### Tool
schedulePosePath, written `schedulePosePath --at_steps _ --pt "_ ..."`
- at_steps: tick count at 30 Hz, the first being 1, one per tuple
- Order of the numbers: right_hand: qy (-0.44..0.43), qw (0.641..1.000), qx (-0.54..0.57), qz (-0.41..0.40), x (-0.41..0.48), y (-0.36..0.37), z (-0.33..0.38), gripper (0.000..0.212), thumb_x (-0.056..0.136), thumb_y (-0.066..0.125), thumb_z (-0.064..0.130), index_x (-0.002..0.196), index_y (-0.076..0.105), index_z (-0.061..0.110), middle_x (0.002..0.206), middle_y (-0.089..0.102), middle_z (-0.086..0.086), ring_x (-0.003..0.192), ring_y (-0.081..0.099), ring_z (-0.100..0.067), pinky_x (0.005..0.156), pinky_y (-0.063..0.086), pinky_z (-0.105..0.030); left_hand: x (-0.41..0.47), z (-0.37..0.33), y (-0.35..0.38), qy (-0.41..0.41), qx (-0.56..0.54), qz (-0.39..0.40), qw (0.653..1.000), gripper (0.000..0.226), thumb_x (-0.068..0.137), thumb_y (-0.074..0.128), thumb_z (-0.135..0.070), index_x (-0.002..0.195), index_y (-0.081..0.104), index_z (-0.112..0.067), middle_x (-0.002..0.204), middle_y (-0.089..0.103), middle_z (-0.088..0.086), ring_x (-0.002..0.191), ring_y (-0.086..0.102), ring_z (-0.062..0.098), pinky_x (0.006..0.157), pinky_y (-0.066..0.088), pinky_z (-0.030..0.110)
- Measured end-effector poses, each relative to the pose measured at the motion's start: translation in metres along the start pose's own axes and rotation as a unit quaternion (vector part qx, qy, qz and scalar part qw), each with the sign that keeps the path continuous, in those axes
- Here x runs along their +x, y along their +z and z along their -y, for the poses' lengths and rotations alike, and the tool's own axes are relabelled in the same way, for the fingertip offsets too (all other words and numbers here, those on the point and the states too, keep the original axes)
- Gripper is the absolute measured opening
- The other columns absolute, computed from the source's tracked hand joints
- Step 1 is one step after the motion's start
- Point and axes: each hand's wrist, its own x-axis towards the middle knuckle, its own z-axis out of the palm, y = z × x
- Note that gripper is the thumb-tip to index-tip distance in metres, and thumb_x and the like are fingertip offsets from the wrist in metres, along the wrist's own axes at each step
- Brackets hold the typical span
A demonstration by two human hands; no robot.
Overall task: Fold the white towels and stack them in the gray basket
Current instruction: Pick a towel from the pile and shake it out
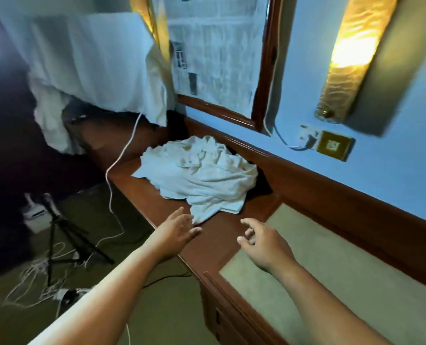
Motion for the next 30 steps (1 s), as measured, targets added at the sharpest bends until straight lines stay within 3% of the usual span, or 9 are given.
schedulePosePath --at_steps 4,10,13,16,24,30 --pt "-0.041 0.999 -0.006 0.033 0.064 0.030 0.049 0.041 0.088 0.063 0.046 0.128 0.058 0.039 0.096 0.061 0.017 0.087 0.062 -0.004 0.073 0.049 -0.027 0.027 0.049 -0.037 -0.038 -0.014 -0.034 0.999 0.063 0.090 0.060 -0.062 0.144 0.050 -0.031 0.166 0.020 -0.005 0.119 0.062 0.017 0.101 0.048 0.028" --pt "-0.057 0.997 -0.024 0.041 0.183 0.050 0.070 0.035 0.090 0.061 0.043 0.124 0.060 0.036 0.101 0.065 0.016 0.089 0.063 -0.005 0.073 0.051 -0.028 0.127 0.086 -0.083 -0.019 0.001 -0.046 0.999 0.052 0.092 0.061 -0.057 0.140 0.052 -0.037 0.166 0.022 -0.007 0.108 0.063 0.010 0.102 0.049 0.030" --pt "-0.030 0.998 -0.011 0.055 0.249 0.057 0.073 0.032 0.092 0.061 0.042 0.123 0.059 0.034 0.096 0.064 0.014 0.088 0.062 -0.006 0.072 0.050 -0.028 0.174 0.103 -0.092 -0.018 -0.011 -0.034 0.999 0.050 0.094 0.060 -0.056 0.139 0.053 -0.038 0.165 0.022 -0.009 0.104 0.065 0.007 0.102 0.049 0.031" --pt "-0.007 0.999 -0.011 0.053 0.295 0.065 0.074 0.033 0.092 0.062 0.042 0.123 0.060 0.032 0.099 0.064 0.014 0.094 0.062 -0.008 0.080 0.052 -0.032 0.206 0.117 -0.097 -0.006 -0.011 0.005 1.000 0.049 0.094 0.061 -0.055 0.140 0.051 -0.041 0.166 0.019 -0.013 0.109 0.065 0.006 0.101 0.050 0.029" --pt "0.081 0.995 -0.033 0.053 0.384 0.094 0.048 0.037 0.093 0.060 0.040 0.128 0.057 0.030 0.122 0.060 0.006 0.110 0.059 -0.012 0.090 0.050 -0.032 0.309 0.153 -0.112 0.024 -0.007 0.057 0.998 0.048 0.094 0.058 -0.057 0.140 0.050 -0.043 0.164 0.022 -0.016 0.111 0.062 0.002 0.091 0.047 0.021" --pt "0.176 0.983 -0.054 0.021 0.443 0.124 0.018 0.051 0.095 0.059 0.036 0.143 0.044 0.028 0.139 0.042 -0.004 0.120 0.054 -0.025 0.089 0.049 -0.036 0.382 0.177 -0.114 0.075 0.007 0.130 0.989 0.047 0.095 0.060 -0.054 0.140 0.050 -0.041 0.160 0.030 -0.018 0.110 0.062 -0.001 0.095 0.047 0.020"
